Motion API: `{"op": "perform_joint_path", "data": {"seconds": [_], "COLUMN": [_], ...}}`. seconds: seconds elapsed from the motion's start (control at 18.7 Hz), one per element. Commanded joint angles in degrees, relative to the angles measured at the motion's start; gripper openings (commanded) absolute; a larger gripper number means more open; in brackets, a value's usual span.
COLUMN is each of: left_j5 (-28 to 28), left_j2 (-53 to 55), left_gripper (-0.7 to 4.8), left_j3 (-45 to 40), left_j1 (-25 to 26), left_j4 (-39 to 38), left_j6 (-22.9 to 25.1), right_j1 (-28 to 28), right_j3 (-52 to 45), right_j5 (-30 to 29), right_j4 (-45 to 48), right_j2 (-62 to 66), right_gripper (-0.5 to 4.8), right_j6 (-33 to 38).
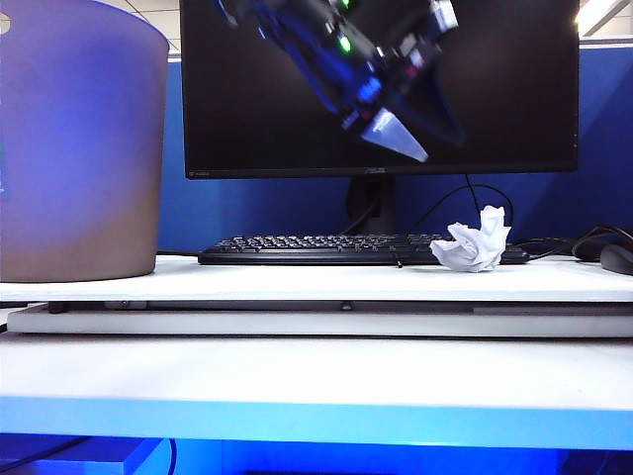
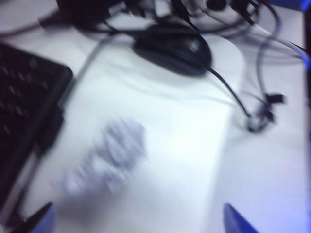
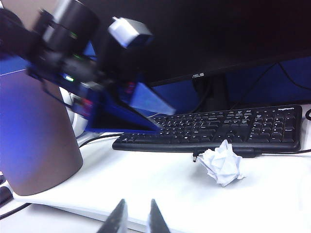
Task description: Pick up all paper balls from the table and place them in the pink trash can.
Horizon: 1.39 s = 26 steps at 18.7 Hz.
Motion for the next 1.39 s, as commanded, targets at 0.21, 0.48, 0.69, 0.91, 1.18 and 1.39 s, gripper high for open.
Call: {"op": "perform_joint_path", "data": {"seconds": [0.21,0.48,0.69,0.91,1.18,1.39], "left_j5": [0.31,-0.17,0.07,0.24,-1.97,-6.93], "left_j2": [4.66,8.83,10.99,12.72,11.93,8.74], "left_gripper": [4.79,4.79,4.79,3.35,-0.05,-0.05], "left_j3": [0.22,0.22,0.24,0.24,0.61,4.48], "left_j1": [-0.24,-0.24,-0.33,-0.87,-1.31,-1.33], "left_j4": [11.26,13.00,14.99,17.57,19.10,11.76], "left_j6": [1.22,3.34,5.29,5.03,1.14,1.46], "right_j1": [-0.09,-0.11,-0.11,-0.11,-0.15,-0.15], "right_j3": [-0.20,-0.20,-0.20,-0.20,-0.17,-0.17], "right_j5": [1.20,2.80,2.71,2.71,2.71,2.71], "right_j4": [0.90,1.01,0.72,0.72,0.79,1.07], "right_j2": [-0.09,-0.09,-0.09,-0.09,-0.09,-0.09], "right_gripper": [0.64,0.63,0.63,0.63,0.63,0.63], "right_j6": [-0.09,-0.09,-0.09,-0.09,0.13,0.17]}}
